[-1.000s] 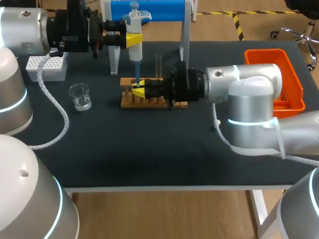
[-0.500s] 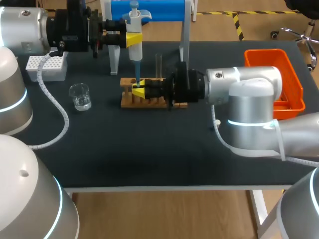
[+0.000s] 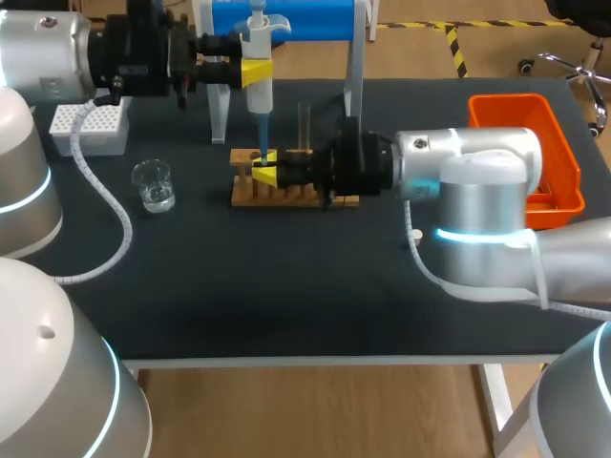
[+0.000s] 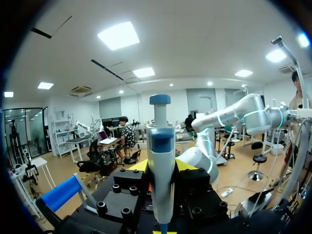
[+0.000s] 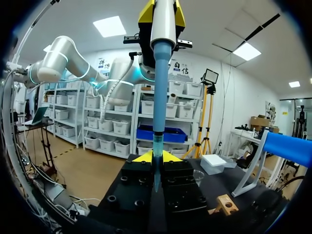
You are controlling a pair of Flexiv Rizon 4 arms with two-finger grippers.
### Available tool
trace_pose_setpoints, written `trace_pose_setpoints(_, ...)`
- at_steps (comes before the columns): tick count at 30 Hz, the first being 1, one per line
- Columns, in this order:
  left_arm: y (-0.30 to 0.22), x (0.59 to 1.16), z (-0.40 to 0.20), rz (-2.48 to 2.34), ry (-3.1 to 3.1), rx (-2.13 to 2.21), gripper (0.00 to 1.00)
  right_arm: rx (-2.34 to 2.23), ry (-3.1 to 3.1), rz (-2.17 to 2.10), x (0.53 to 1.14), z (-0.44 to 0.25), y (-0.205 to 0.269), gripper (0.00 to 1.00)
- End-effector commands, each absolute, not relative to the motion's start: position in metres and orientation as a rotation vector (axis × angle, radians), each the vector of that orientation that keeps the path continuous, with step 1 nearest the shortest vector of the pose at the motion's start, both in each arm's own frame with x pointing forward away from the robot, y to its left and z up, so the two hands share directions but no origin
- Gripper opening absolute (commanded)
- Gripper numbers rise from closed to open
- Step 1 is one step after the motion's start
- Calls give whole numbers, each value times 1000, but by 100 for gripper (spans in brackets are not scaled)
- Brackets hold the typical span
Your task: Invert the test tube, pick up the pipette, mount the tip to pipette, aspirate from beaker and dispense into the tube, eject the tip, return the pipette, and cap with the stopper.
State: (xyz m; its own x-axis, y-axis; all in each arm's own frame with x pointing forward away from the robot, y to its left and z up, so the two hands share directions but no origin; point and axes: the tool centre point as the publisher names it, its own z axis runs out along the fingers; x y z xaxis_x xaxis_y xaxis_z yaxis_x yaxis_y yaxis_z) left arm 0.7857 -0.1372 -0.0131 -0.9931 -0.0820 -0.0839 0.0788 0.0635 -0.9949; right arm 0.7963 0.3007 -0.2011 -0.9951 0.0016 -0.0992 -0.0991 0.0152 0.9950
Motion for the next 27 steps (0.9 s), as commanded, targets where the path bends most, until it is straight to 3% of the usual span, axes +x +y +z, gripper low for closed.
trace_pose_setpoints(1,-136,786,-19,-2071,2205,-3,0,-102,2174,2151,792,-188,297,0)
trace_pose_setpoints(14,-136,786,-19,-2071,2205,-3,0,-64,2188,2158,791,-191,295,2)
trace_pose_setpoints(15,-136,786,-19,-2071,2205,-3,0,-63,2190,2158,790,-192,295,40)
trace_pose_setpoints(16,-136,786,-19,-2071,2205,-3,0,-60,2192,2157,790,-193,295,100)
trace_pose_setpoints(27,-136,786,-19,-2071,2205,-3,0,-42,2232,2163,784,-224,283,100)
